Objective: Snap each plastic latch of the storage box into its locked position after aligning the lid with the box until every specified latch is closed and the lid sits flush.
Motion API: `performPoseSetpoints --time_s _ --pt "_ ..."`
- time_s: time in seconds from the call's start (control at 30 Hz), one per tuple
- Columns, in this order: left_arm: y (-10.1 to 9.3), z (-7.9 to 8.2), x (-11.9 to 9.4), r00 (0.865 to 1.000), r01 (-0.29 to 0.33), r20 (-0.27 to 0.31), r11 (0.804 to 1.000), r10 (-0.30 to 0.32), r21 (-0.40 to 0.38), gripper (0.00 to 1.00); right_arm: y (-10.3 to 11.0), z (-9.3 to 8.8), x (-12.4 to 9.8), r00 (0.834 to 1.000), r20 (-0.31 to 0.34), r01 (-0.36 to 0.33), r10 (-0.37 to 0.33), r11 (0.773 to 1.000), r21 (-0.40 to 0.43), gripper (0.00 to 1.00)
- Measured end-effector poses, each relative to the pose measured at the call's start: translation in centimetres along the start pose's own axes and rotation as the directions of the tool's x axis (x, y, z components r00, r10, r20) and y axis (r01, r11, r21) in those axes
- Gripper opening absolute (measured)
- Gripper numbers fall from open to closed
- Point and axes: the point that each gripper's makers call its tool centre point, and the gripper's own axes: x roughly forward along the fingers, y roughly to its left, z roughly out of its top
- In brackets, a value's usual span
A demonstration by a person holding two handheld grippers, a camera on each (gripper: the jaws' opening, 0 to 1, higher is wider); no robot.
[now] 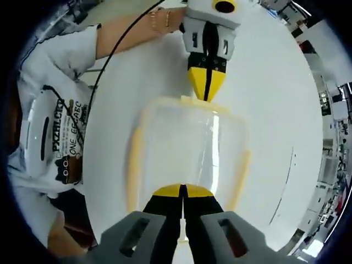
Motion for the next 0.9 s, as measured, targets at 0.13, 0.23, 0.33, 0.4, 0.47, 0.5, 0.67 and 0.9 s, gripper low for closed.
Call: performPoseSetpoints --time_s 0.13,0.23,0.33,0.4,0.47,0.5,0.67,0.9 --pt "0.3 0.1 0.0 1.000 0.010 0.011 1.000 -0.010 0.003 0.00 -0.2 0.0 0.1 0.999 -0.026 0.029 -0.030 0.999 -0.018 0.00" --pt "0.4 0.1 0.0 1.000 0.013 0.011 1.000 -0.013 0.014 0.00 -0.5 0.1 0.0 0.999 -0.019 0.027 -0.027 1.000 -0.002 0.00" --pt "0.5 0.1 -0.1 1.000 0.018 0.012 1.000 -0.018 0.015 0.00 -0.8 0.2 0.0 1.000 -0.010 0.024 -0.024 1.000 0.012 0.00" --pt "0.6 0.1 -0.2 1.000 0.022 0.014 1.000 -0.022 0.018 0.00 -1.0 0.2 -0.1 1.000 -0.009 0.021 -0.021 1.000 0.015 0.00" --pt "0.7 0.2 -0.2 0.999 0.026 0.020 1.000 -0.027 0.008 0.00 -1.1 0.2 -0.2 1.000 -0.015 0.020 -0.020 1.000 0.014 0.00" --pt "0.7 0.2 -0.3 1.000 0.026 0.018 1.000 -0.026 0.010 0.00 -1.1 0.2 -0.2 1.000 -0.020 0.023 -0.022 1.000 0.009 0.00" --pt "0.3 -0.9 0.5 0.999 0.036 -0.012 0.999 -0.035 0.025 0.00 -0.8 -0.1 0.0 0.999 -0.022 0.032 -0.032 0.999 0.010 0.00" --pt "-0.8 -0.5 0.5 0.999 0.036 -0.008 0.999 -0.036 0.012 0.00 -0.4 -0.1 0.1 0.999 -0.015 0.041 -0.041 0.999 0.019 0.00"
